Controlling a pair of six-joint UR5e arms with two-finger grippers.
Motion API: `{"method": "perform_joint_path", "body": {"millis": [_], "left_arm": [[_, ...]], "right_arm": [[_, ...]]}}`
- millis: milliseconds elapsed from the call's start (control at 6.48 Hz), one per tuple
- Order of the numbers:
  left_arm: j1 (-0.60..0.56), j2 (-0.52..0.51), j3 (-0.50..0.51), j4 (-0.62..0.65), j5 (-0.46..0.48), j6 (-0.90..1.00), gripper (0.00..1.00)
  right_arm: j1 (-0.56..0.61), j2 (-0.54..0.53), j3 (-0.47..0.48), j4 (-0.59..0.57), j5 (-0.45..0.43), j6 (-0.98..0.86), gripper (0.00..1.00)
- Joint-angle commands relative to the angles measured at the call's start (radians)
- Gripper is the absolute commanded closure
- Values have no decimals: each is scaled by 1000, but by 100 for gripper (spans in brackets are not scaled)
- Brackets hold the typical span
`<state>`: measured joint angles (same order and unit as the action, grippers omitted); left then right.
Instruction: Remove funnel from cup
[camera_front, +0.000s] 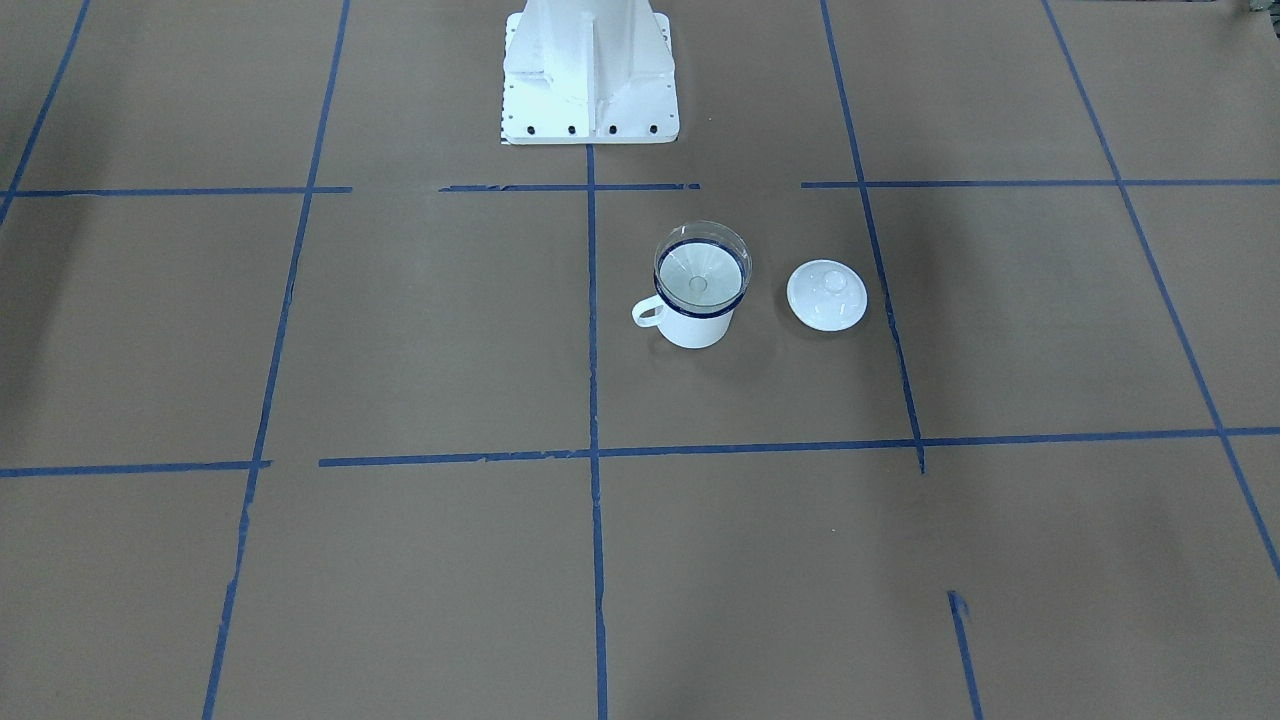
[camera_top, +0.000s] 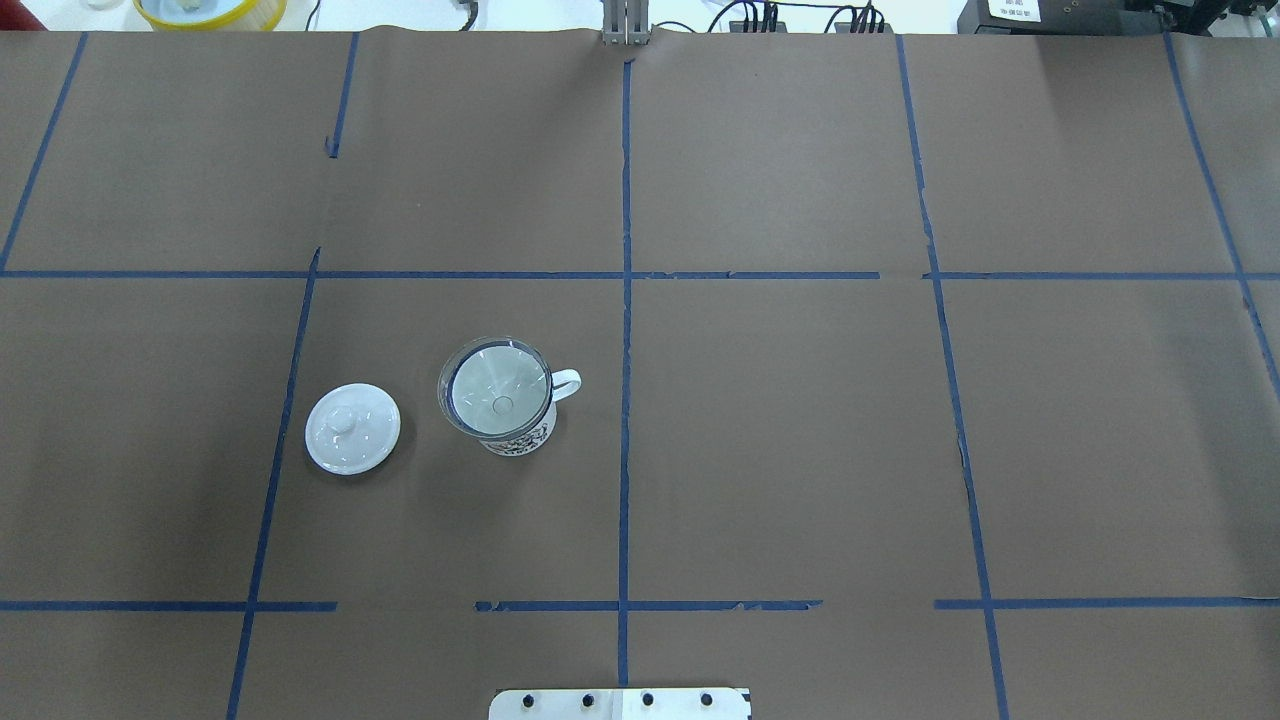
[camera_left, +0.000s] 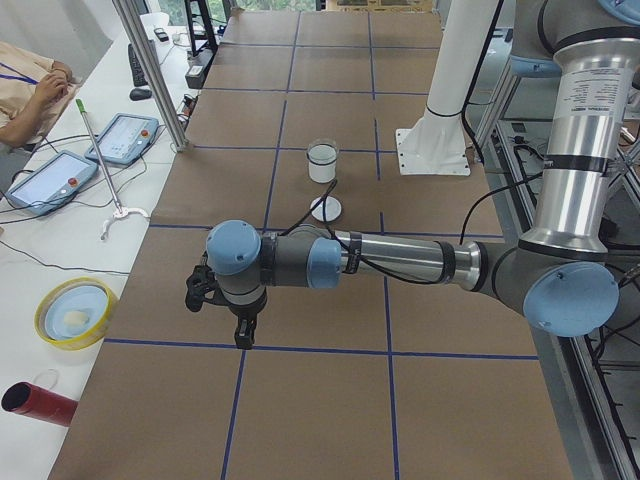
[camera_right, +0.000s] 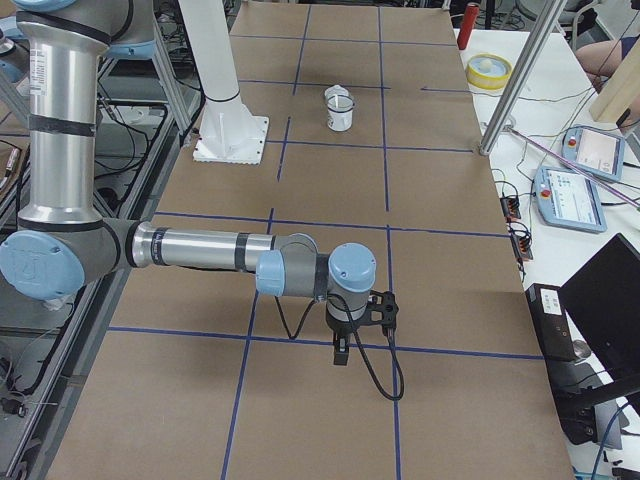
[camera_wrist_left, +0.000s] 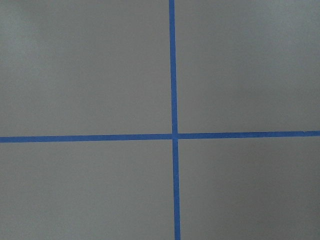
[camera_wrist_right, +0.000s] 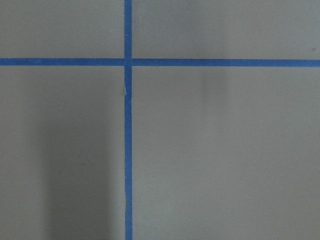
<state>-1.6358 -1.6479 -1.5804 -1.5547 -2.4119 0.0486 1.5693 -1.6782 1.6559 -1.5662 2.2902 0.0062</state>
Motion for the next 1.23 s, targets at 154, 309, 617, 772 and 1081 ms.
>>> {"method": "perform_joint_path", "body": {"millis": [154, 309, 617, 772, 1081], "left_arm": [[223, 8, -134, -134, 2, -541, 0], [266, -36, -189, -133, 2, -787, 0], [396, -119, -248, -128, 7, -1228, 0], [491, -188, -260, -120, 52, -1432, 0], [624, -303, -283, -52, 94, -1704, 1]], "right_arm": [[0, 0, 1, 0, 0, 0, 0], [0, 0, 1, 0, 0, 0, 0], [0, 0, 1, 0, 0, 0, 0], [0, 0, 1, 0, 0, 0, 0], [0, 0, 1, 0, 0, 0, 0]]}}
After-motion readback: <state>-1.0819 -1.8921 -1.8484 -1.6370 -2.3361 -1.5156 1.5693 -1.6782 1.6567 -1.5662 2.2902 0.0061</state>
